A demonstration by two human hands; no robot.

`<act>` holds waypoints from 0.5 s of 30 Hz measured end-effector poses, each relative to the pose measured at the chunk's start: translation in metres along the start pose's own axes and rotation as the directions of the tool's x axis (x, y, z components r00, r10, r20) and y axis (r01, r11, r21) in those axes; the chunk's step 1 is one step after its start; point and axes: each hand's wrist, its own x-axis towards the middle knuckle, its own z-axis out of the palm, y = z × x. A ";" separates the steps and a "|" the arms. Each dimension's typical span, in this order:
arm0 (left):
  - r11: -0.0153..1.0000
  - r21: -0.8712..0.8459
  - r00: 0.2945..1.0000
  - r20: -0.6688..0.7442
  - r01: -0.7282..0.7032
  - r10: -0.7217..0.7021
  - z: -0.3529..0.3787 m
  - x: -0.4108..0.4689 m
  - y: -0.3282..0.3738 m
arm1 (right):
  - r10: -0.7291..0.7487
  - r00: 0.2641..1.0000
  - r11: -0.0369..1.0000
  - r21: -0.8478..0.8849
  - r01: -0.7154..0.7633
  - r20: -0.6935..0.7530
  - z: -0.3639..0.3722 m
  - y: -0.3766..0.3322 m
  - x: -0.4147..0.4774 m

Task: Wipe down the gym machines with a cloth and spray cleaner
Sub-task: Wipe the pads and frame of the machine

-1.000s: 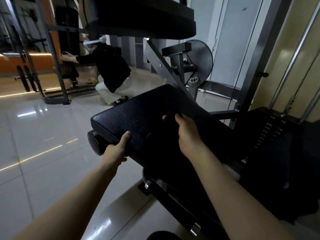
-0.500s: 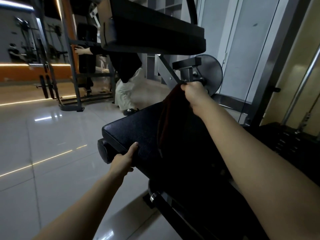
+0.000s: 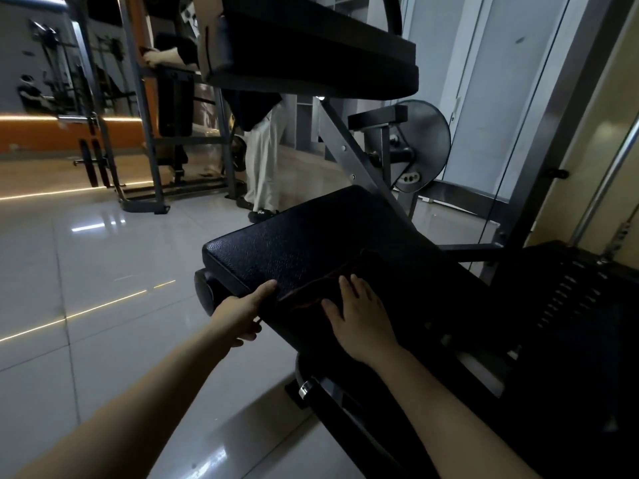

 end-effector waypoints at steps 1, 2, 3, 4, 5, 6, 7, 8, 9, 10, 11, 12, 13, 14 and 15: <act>1.000 0.011 1.000 -0.016 -0.017 0.017 -0.002 -0.002 0.001 | 0.026 1.000 0.998 -0.050 -0.026 0.007 0.005 0.001 -0.001; 0.999 0.004 0.997 -0.054 -0.050 0.050 -0.007 0.002 0.002 | 0.052 0.999 0.995 -0.089 -0.051 0.008 0.006 0.000 -0.003; 0.992 -0.022 0.985 -0.126 -0.123 0.120 -0.013 0.006 0.003 | 0.073 0.997 0.990 -0.118 -0.071 0.018 0.006 -0.002 -0.003; 0.982 -0.024 0.956 -0.233 -0.189 0.179 -0.021 0.012 0.006 | 0.089 0.995 0.986 -0.142 -0.083 0.037 0.007 -0.006 -0.004; 0.969 0.008 0.912 -0.336 -0.248 0.236 -0.029 0.018 0.010 | 0.096 0.994 0.984 -0.157 -0.086 0.056 0.007 -0.009 -0.005; 0.954 0.064 0.859 -0.421 -0.293 0.292 -0.036 0.026 0.015 | 0.084 0.994 0.982 -0.177 -0.070 0.075 0.007 -0.013 -0.004; 0.933 0.149 0.813 -0.458 -0.329 0.360 -0.042 0.036 0.020 | 0.066 0.994 0.978 -0.204 -0.048 0.084 0.007 -0.016 -0.002; 0.915 0.211 0.797 -0.450 -0.345 0.404 -0.043 0.044 0.026 | 0.044 0.996 0.975 -0.222 -0.024 0.083 0.009 -0.019 0.002; 0.898 0.246 0.788 -0.431 -0.366 0.440 -0.042 0.053 0.032 | 0.015 0.997 0.974 -0.226 0.002 0.076 0.011 -0.023 0.009; 0.894 0.241 0.803 -0.395 -0.378 0.446 -0.041 0.061 0.034 | -0.013 0.998 0.974 -0.223 0.027 0.062 0.012 -0.029 0.017; 0.889 0.238 0.810 -0.370 -0.391 0.455 -0.038 0.068 0.038 | -0.050 0.998 0.973 -0.225 0.058 0.043 0.017 -0.034 0.031; 0.896 0.228 0.827 -0.350 -0.381 0.441 -0.037 0.071 0.040 | -0.090 0.996 0.972 -0.218 0.090 0.012 0.021 -0.042 0.042; 0.887 0.235 0.825 -0.331 -0.397 0.457 -0.037 0.076 0.041 | -0.132 0.991 0.968 -0.217 0.125 -0.018 0.026 -0.050 0.057; 0.886 0.242 0.832 -0.315 -0.396 0.457 -0.038 0.074 0.043 | -0.166 0.985 0.965 -0.212 0.153 -0.043 0.031 -0.059 0.073; 0.885 0.241 0.838 -0.298 -0.398 0.458 -0.041 0.079 0.042 | -0.201 0.977 0.964 -0.196 0.182 -0.077 0.038 -0.070 0.092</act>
